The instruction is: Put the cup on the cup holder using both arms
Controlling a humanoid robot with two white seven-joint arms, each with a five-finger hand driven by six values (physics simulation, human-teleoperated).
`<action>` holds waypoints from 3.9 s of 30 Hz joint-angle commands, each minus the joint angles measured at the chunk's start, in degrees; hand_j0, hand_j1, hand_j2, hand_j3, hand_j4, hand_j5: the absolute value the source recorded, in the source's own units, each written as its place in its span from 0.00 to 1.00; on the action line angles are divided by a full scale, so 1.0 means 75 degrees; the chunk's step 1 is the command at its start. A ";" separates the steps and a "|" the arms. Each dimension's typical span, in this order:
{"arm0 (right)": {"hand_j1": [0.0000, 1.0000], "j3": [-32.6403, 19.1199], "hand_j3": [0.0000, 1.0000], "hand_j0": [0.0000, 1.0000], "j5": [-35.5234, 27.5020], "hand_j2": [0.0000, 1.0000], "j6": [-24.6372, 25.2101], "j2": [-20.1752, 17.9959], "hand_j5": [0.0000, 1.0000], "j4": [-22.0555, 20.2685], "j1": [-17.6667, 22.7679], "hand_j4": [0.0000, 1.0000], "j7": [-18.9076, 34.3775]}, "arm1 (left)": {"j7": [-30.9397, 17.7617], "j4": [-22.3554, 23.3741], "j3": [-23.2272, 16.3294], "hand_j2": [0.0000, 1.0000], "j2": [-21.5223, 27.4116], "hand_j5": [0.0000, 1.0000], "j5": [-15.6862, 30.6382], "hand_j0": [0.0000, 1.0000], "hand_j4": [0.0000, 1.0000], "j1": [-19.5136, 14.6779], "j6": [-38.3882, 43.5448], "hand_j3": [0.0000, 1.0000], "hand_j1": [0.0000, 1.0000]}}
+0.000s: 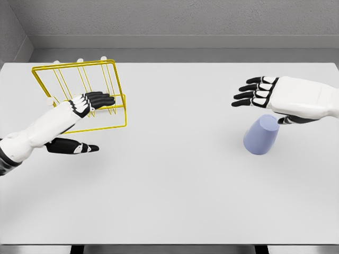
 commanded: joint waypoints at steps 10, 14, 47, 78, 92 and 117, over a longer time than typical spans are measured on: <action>1.00 0.0224 1.00 1.00 -0.0037 1.00 0.0007 -0.0016 1.00 0.0245 -0.0024 1.00 0.0184 | 0.0004 0.0032 -0.0016 1.00 0.0016 1.00 0.0026 1.00 1.00 0.0035 0.0005 1.00 1.00; 1.00 0.0224 1.00 1.00 0.0021 1.00 0.0007 0.0137 1.00 0.0678 -0.0047 1.00 0.0828 | 0.0004 0.0090 -0.0004 1.00 -0.0007 1.00 0.0037 1.00 1.00 0.0070 0.0005 1.00 1.00; 0.96 0.0787 0.96 0.96 0.0935 0.96 0.0007 0.1238 0.96 0.1968 0.0012 0.96 0.1262 | -0.0008 -0.0050 -0.2219 1.00 0.0567 1.00 0.3553 1.00 1.00 0.0281 0.0005 1.00 1.00; 0.52 0.0330 0.52 0.52 0.0982 0.52 0.0007 0.0992 0.52 0.1675 -0.0047 0.52 0.1274 | -0.0301 0.0477 -0.3039 1.00 -0.0757 1.00 0.5580 1.00 1.00 -0.0480 0.2973 1.00 1.00; 0.49 -0.0057 0.49 0.49 0.0971 0.49 0.0007 0.1168 0.49 0.0011 -0.0234 0.49 0.1977 | -0.0312 0.0981 -0.3274 1.00 -0.1050 1.00 0.5416 1.00 1.00 -0.0527 0.2937 1.00 1.00; 0.49 0.0060 0.49 0.49 0.1053 0.49 0.0007 0.3500 0.49 0.0011 -0.0317 0.49 0.2528 | -0.0301 0.0958 -0.3238 1.00 -0.1120 1.00 0.5346 1.00 1.00 -0.0597 0.2879 1.00 1.00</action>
